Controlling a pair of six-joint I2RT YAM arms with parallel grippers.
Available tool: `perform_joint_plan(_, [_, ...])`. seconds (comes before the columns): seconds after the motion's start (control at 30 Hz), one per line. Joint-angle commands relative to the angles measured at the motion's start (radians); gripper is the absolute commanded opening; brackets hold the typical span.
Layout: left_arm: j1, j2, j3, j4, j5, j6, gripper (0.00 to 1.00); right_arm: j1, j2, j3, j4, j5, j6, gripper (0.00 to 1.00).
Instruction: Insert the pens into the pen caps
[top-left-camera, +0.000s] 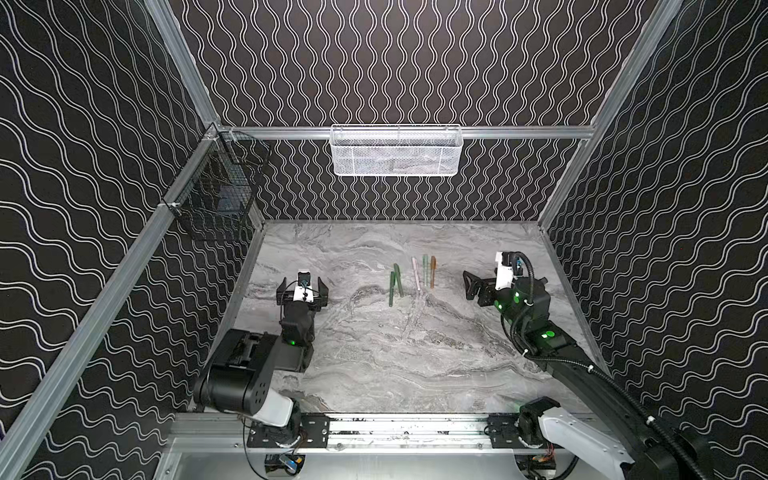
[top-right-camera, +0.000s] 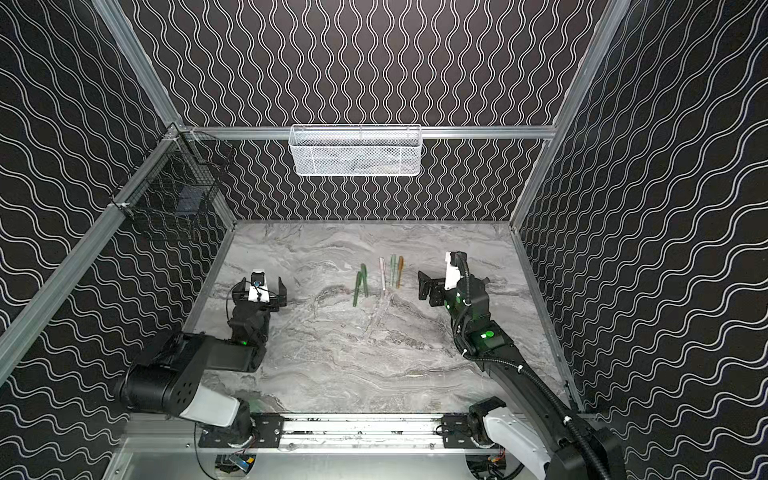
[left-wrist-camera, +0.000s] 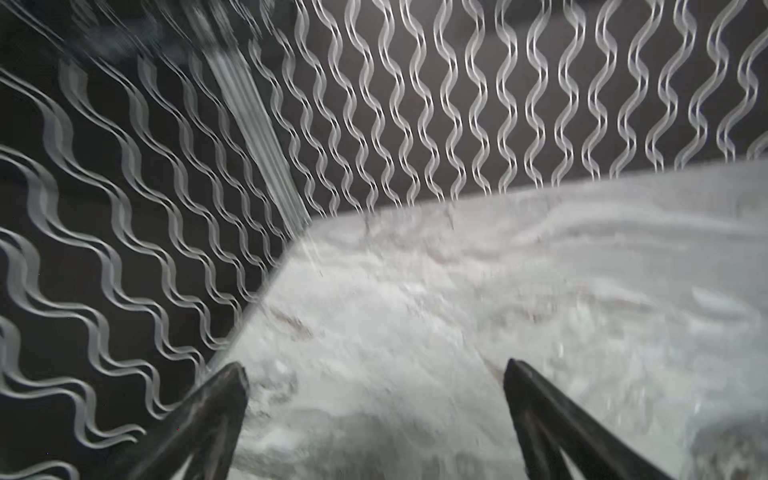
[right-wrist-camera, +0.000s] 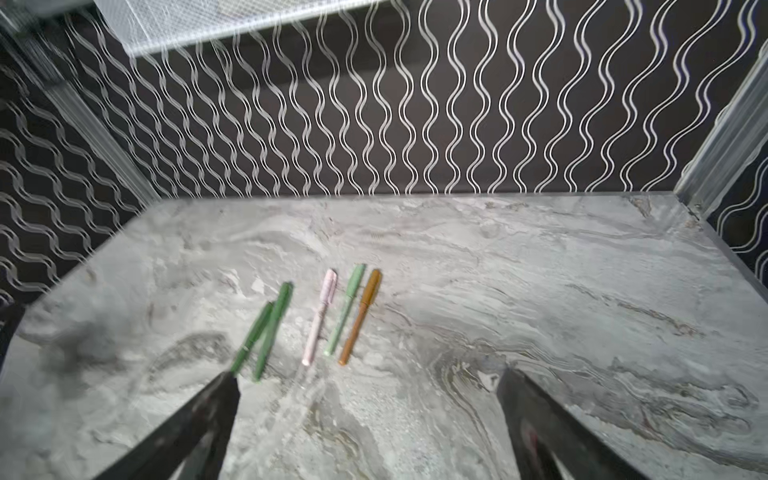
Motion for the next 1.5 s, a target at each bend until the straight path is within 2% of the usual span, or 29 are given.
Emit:
perform_joint_plan(0.0, [0.022,0.011,0.067,-0.079,0.111,-0.064,0.99,-0.067,0.057,-0.057,0.147,0.043,-0.161,1.00])
perform_joint_plan(0.03, [0.022,0.015,0.085,-0.092,0.093,-0.060,0.99,-0.090,0.089,-0.079,0.184,0.057,-0.201,1.00])
perform_joint_plan(0.07, [0.034,-0.004,0.098,-0.158,0.126,-0.076,0.99,-0.121,0.147,-0.108,0.244,0.094,-0.237,1.00])
perform_joint_plan(0.17, [0.045,0.003,0.100,-0.153,0.145,-0.081,0.99,-0.213,0.274,-0.148,0.355,0.052,-0.235,1.00])
perform_joint_plan(0.23, [0.045,0.008,0.099,-0.137,0.142,-0.075,0.99,-0.249,0.348,-0.238,0.598,0.002,-0.195,1.00])
perform_joint_plan(0.27, [0.045,0.004,0.100,-0.148,0.145,-0.080,0.99,-0.259,0.395,-0.304,0.803,-0.022,-0.181,1.00])
perform_joint_plan(0.3, [0.045,0.002,0.101,-0.156,0.144,-0.081,0.99,-0.252,0.417,-0.353,0.947,-0.012,-0.233,0.99])
perform_joint_plan(0.37, [0.045,0.004,0.100,-0.147,0.142,-0.080,0.99,-0.256,0.438,-0.381,0.979,0.072,-0.174,1.00])
perform_joint_plan(0.43, [0.045,0.007,0.099,-0.138,0.142,-0.075,0.99,-0.284,0.521,-0.424,1.137,0.121,-0.117,1.00])
perform_joint_plan(0.47, [0.045,0.003,0.100,-0.146,0.144,-0.079,0.99,-0.285,0.599,-0.432,1.284,0.162,-0.138,1.00])
perform_joint_plan(0.5, [0.045,0.005,0.100,-0.146,0.144,-0.076,0.99,-0.268,0.616,-0.427,1.314,0.203,-0.155,1.00])
perform_joint_plan(0.57, [0.045,0.005,0.099,-0.147,0.144,-0.080,0.99,-0.271,0.527,-0.363,1.026,0.203,-0.094,1.00])
perform_joint_plan(0.6, [0.045,0.006,0.098,-0.140,0.142,-0.075,0.99,-0.300,0.532,-0.325,0.955,0.156,-0.080,1.00])
perform_joint_plan(0.67, [0.045,0.006,0.099,-0.142,0.143,-0.076,0.99,-0.371,0.564,-0.306,0.980,0.013,-0.065,1.00])
perform_joint_plan(0.77, [0.045,0.005,0.101,-0.144,0.145,-0.077,0.99,-0.377,0.544,-0.293,0.919,0.019,-0.058,1.00])
perform_joint_plan(0.87, [0.045,0.005,0.101,-0.145,0.145,-0.078,0.99,-0.377,0.561,-0.306,0.976,0.016,-0.066,1.00])
perform_joint_plan(1.47, [0.046,0.010,0.110,-0.160,0.151,-0.080,0.99,-0.377,0.555,-0.303,0.959,0.011,-0.070,1.00])
